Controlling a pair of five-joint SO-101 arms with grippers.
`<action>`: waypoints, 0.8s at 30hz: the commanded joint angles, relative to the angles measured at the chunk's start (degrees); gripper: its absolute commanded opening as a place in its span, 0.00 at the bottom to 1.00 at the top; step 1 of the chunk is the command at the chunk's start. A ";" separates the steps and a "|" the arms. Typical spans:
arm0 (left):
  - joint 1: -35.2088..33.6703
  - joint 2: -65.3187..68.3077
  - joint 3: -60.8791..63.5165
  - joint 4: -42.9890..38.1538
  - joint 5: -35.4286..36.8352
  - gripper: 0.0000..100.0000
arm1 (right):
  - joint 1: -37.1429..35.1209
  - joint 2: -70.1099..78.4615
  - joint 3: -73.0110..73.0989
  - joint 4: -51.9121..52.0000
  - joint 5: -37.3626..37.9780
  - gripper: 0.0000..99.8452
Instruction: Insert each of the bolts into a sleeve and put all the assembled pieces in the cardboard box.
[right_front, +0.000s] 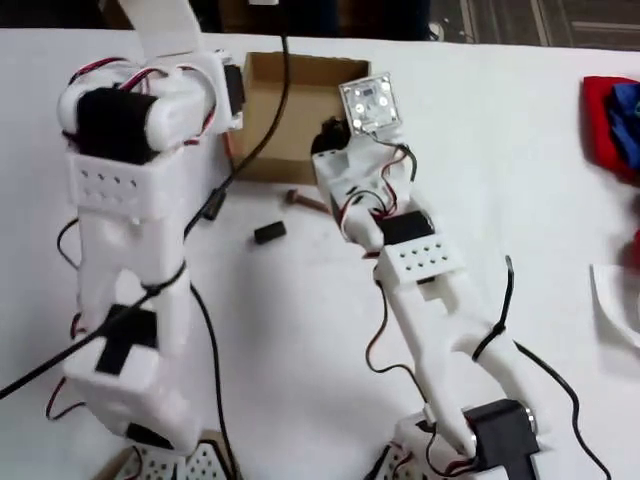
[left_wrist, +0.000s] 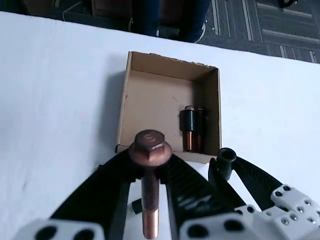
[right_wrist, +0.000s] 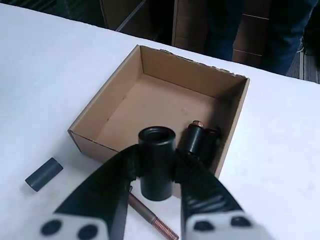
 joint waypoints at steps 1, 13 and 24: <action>0.26 -6.15 10.15 -7.21 0.26 0.03 | -0.40 -3.47 -0.62 -1.36 -0.18 0.02; 0.35 -41.58 66.33 -52.04 -1.32 0.02 | -2.77 -3.47 -0.70 -1.45 0.00 0.02; 0.35 -33.67 65.71 -56.44 5.98 0.02 | -7.34 -3.74 -0.35 -4.97 0.09 0.02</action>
